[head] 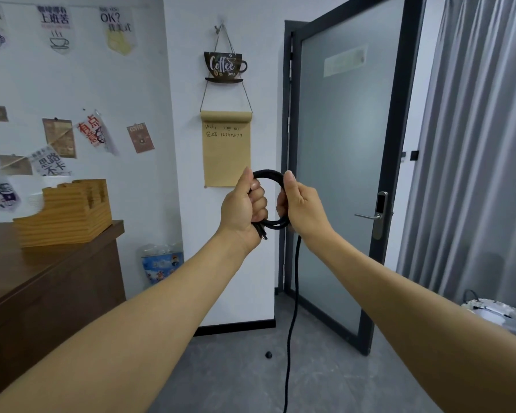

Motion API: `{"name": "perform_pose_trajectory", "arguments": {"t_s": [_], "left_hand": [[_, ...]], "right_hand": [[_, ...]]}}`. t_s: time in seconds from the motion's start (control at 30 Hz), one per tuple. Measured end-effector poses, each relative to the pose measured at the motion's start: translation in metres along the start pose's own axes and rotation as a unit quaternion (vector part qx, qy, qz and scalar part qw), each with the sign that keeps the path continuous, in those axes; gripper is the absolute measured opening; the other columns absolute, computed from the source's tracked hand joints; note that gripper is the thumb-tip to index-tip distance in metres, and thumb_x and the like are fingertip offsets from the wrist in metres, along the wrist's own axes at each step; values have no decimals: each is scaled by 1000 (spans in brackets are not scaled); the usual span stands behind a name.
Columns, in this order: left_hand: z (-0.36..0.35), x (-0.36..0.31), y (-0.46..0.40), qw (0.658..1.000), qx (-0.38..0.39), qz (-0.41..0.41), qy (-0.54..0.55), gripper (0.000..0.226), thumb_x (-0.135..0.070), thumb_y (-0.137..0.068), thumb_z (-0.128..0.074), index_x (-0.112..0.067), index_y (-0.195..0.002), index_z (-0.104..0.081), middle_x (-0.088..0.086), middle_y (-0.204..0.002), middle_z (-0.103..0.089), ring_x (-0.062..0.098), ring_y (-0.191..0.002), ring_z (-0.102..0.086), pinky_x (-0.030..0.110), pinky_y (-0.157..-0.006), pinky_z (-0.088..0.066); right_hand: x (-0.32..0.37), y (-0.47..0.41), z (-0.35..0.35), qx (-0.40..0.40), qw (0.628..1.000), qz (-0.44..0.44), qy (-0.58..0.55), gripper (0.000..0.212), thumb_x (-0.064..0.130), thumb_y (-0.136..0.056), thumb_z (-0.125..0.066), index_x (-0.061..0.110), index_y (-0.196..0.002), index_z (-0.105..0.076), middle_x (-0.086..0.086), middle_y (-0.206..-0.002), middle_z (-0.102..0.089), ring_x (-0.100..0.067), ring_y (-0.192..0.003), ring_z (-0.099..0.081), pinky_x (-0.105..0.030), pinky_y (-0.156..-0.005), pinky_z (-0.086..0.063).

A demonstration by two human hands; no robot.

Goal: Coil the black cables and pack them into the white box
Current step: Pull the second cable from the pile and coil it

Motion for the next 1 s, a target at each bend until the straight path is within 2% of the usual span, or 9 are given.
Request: {"name": "perform_pose_trajectory", "arguments": {"t_s": [0.13,0.3,0.4,0.47,0.57,0.67,0.8,0.9,1.0], "left_hand": [[0,9,1,999,19,28,-34,40,-39,-100,-40,-18,-66,-38,-9,-46,-27,4,-36,-24,14,-37,-25],[6,15,1,982,55,91,-154,40,-39,-101,-35,-13,-76,-53,-1,-66,-45,12,-61,-48,24,-66,-47],[5,14,2,986,44,107,-117,38,-35,-101,-37,-11,-77,-54,-2,-63,-44,10,-55,-48,25,-65,-52],[1,15,6,991,42,111,-55,35,-34,-101,-41,-12,-74,-50,-5,-54,-37,7,-43,-39,20,-52,-49],[1,15,6,995,42,79,-33,34,-33,-100,-42,-16,-71,-43,-10,-46,-28,4,-35,-25,14,-38,-29],[12,8,2,997,2,30,-69,34,-30,-101,-41,-17,-69,-41,-12,-42,-27,2,-33,-21,13,-34,-19],[46,-8,-5,992,-87,-5,-90,34,-25,-100,-43,-16,-67,-40,-13,-38,-28,1,-30,-20,13,-32,-17],[71,-23,-10,986,-156,-23,-58,35,-22,-99,-44,-16,-65,-39,-12,-36,-27,3,-29,-19,14,-32,-16],[95,-48,-13,972,-226,-54,-18,36,-20,-97,-46,-15,-62,-38,-10,-36,-27,4,-29,-19,15,-33,-17]], "right_hand": [[2,-1,6,-36,996,36,67,51,39,-102,-25,7,-64,-41,-10,-59,-40,-19,-53,-36,-29,-52,-31],[3,-3,13,-9,988,63,141,52,38,-102,-26,11,-58,-30,-2,-52,-31,-16,-50,-28,-28,-49,-25],[2,-4,12,-12,988,68,137,51,39,-101,-25,9,-62,-34,-3,-53,-32,-16,-50,-29,-30,-51,-26],[0,-4,12,-23,991,61,121,50,41,-101,-25,9,-63,-34,-4,-54,-32,-18,-52,-30,-30,-51,-26],[-2,-2,7,-12,993,52,102,52,42,-101,-25,8,-63,-37,-7,-55,-37,-19,-51,-35,-29,-51,-29],[-7,2,-1,38,994,17,96,55,42,-101,-27,10,-60,-47,3,-48,-48,-3,-35,-40,-23,-47,-33],[-30,8,0,118,990,-48,54,39,38,-98,-42,12,-75,-59,3,-59,-59,-7,-46,-40,-23,-51,-34],[-39,10,11,114,991,-35,58,15,19,-92,-57,9,-82,-61,2,-65,-59,-7,-52,-44,-24,-56,-38],[-52,18,24,68,996,-40,43,7,13,-91,-60,8,-87,-62,4,-65,-58,3,-49,-48,-14,-53,-39]]}}
Point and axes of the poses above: each hand's wrist, its own y-axis away from the middle knuckle, its own z-axis out of the back of the hand, x = y × z, the point moved 9 cm from there along -y, towards the middle knuckle
